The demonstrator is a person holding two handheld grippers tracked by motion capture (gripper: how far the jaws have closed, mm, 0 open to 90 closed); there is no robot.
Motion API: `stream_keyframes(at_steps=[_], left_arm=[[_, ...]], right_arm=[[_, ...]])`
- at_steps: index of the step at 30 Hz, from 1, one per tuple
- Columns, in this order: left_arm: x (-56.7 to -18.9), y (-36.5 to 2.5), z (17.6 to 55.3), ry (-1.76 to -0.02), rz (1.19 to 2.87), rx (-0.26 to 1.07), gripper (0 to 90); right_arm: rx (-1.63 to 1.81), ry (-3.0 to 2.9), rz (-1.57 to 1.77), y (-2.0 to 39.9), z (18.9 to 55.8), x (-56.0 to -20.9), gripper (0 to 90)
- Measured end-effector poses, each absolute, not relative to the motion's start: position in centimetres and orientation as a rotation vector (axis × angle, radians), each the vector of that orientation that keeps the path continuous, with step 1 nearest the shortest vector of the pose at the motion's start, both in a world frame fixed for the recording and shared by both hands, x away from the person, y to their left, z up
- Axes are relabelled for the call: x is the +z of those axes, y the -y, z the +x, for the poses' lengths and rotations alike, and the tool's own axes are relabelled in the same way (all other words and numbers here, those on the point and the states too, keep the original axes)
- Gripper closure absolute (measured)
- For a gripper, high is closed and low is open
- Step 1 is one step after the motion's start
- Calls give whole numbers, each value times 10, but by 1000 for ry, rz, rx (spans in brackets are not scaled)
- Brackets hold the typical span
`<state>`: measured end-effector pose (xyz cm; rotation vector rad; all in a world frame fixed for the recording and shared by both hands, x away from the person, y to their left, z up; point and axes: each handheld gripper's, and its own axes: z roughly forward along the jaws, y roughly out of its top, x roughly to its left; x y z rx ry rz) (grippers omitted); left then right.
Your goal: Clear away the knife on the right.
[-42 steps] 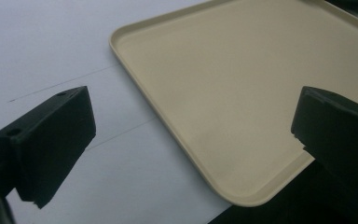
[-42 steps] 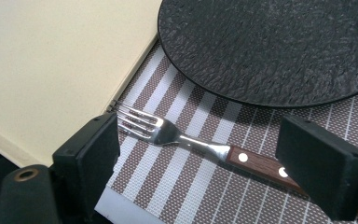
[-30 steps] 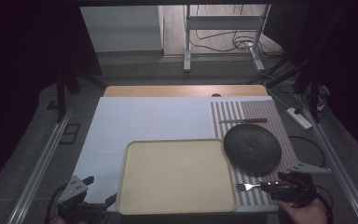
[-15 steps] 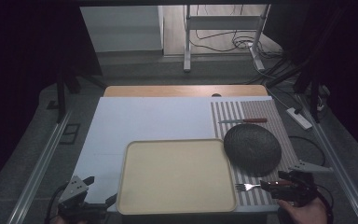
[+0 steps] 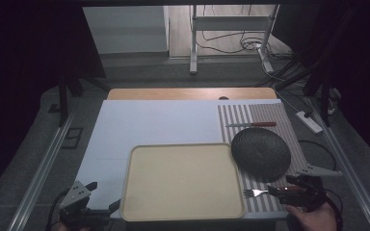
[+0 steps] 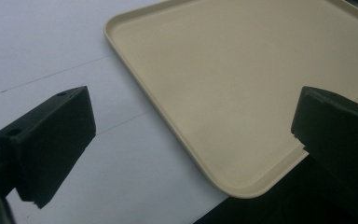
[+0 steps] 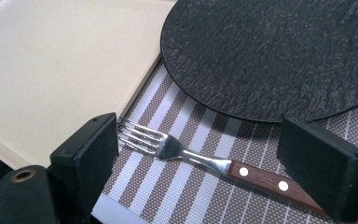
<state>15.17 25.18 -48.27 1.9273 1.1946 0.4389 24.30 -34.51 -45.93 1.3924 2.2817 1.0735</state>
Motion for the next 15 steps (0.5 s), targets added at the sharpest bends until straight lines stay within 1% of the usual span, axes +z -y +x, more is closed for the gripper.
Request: stream_keyframes(at_steps=[10, 15], left_arm=[[-483, -253, 152, -1199, 1917, 427, 0], [-483, -253, 153, -1199, 1921, 426, 0]], right_arm=[[1051, -2282, 1346, 341, 253, -457, 140], [1053, -2293, 1338, 341, 257, -456, 130]])
